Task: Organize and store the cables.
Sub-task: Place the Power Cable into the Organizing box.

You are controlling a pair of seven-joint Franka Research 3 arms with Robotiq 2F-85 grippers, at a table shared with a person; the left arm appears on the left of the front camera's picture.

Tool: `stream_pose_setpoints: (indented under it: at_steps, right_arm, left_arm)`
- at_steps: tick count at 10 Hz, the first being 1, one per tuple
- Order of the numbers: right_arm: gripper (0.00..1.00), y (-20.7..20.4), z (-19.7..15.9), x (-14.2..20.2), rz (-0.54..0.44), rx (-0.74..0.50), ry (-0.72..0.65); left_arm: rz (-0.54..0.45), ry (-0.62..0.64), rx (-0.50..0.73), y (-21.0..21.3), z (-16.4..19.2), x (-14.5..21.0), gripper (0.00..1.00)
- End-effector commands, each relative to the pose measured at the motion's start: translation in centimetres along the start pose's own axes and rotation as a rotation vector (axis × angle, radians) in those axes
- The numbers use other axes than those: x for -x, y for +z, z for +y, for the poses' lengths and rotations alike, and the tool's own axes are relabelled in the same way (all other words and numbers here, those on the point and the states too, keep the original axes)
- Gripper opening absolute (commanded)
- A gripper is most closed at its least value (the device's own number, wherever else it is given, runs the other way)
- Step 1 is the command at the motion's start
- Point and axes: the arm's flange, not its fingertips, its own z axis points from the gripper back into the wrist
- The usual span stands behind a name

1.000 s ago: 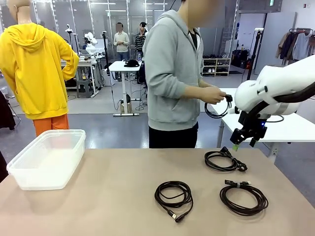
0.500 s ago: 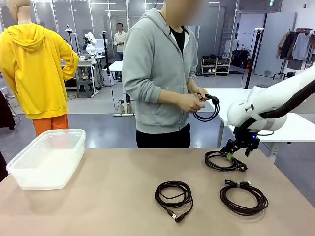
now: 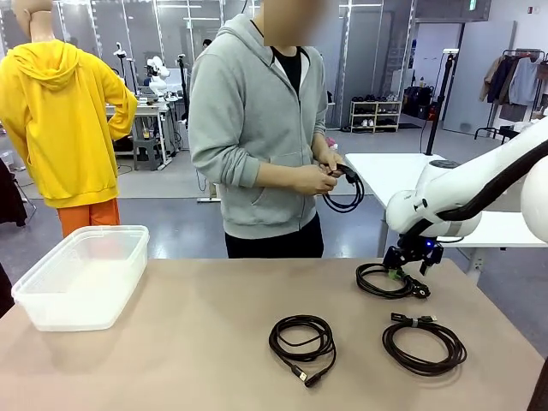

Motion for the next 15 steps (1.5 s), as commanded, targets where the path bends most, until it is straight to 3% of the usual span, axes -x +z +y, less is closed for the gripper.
stream_pose_setpoints:
  at_steps: [1, 2, 5, 6, 9, 12, 15]
  right_arm:
    - [1.0, -0.2, 0.6, -1.0, 0.009, 0.032, -0.035]
    - [1.0, -0.4, 0.4, -1.2, 0.005, 0.04, -0.051]
    - [0.11, -0.4, 0.3, -1.1, 0.039, 0.039, -0.06]
    - [0.0, -0.5, 0.3, -1.2, 0.047, 0.021, -0.07]
    - [0.04, 0.0, 0.5, -1.0, 0.048, 0.038, -0.096]
    - [0.0, 1.8, 0.5, -1.1, 0.06, 0.053, -0.145]
    - [0.0, 8.5, 1.2, -0.8, 0.09, 0.057, -0.247]
  left_arm:
    - [-0.008, -0.016, 0.013, 0.0, 0.0, 0.0, 1.0]
    - [-0.008, -0.016, 0.013, 0.0, 0.0, 0.0, 1.0]
    - [-0.008, -0.016, 0.013, 0.0, 0.0, 0.0, 1.0]
    - [-0.008, -0.016, 0.013, 0.0, 0.0, 0.0, 1.0]
    - [-0.008, -0.016, 0.013, 0.0, 0.0, 0.0, 1.0]
    - [-0.008, -0.016, 0.013, 0.0, 0.0, 0.0, 1.0]
    - [-0.008, -0.016, 0.013, 0.0, 0.0, 0.0, 1.0]
